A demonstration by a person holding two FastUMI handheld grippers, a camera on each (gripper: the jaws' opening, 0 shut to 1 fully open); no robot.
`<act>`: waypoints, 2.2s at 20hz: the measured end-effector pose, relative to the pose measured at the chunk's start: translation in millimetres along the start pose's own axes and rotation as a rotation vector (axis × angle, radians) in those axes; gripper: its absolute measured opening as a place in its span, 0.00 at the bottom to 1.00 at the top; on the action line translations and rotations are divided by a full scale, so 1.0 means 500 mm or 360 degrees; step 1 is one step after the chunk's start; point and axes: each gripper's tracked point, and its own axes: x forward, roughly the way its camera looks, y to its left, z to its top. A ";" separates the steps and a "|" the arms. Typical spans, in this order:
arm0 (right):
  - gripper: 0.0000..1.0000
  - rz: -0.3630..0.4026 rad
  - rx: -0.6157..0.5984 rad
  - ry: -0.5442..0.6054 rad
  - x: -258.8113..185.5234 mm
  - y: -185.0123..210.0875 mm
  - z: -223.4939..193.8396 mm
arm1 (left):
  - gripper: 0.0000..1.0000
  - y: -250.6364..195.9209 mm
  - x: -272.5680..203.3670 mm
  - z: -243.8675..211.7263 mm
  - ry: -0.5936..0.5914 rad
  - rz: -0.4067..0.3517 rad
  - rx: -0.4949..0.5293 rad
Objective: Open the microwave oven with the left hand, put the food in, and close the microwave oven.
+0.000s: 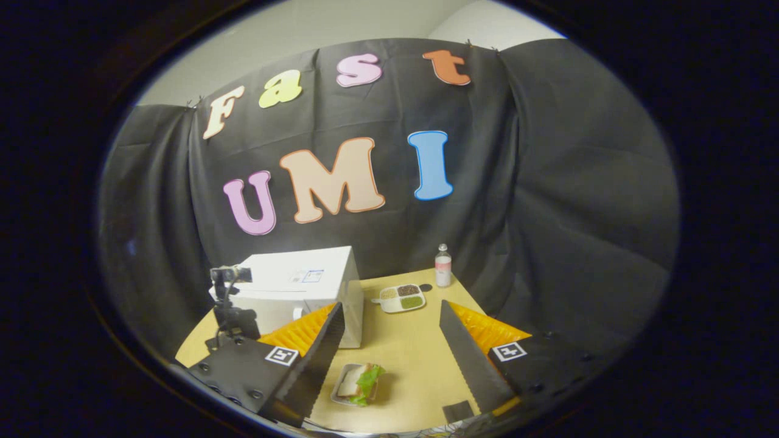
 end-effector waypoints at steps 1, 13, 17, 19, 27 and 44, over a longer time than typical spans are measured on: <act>0.99 -0.0022 0.0006 -0.0003 -0.001 -0.011 -0.002 | 0.82 0.001 0.013 -0.012 0.0027 0.0005 -0.0007; 0.99 -0.0057 0.0081 0.0090 0.034 -0.044 -0.028 | 0.43 0.025 0.127 -0.061 0.0192 0.0081 -0.0038; 0.99 -0.0028 0.0086 0.0115 0.053 -0.036 -0.030 | 0.38 0.028 0.150 -0.069 0.0226 0.0081 -0.0001; 0.99 -0.0014 0.0089 0.0111 0.063 -0.029 -0.028 | 0.41 0.029 0.154 -0.068 0.0240 0.0095 0.0052; 0.92 0.0082 0.0128 0.0151 0.080 0.010 -0.041 | 0.16 0.026 0.152 -0.072 0.0275 0.0114 0.0048; 0.99 0.0048 0.0104 0.0167 0.015 0.022 -0.071 | 0.02 0.024 0.137 -0.080 0.0194 0.0123 -0.0002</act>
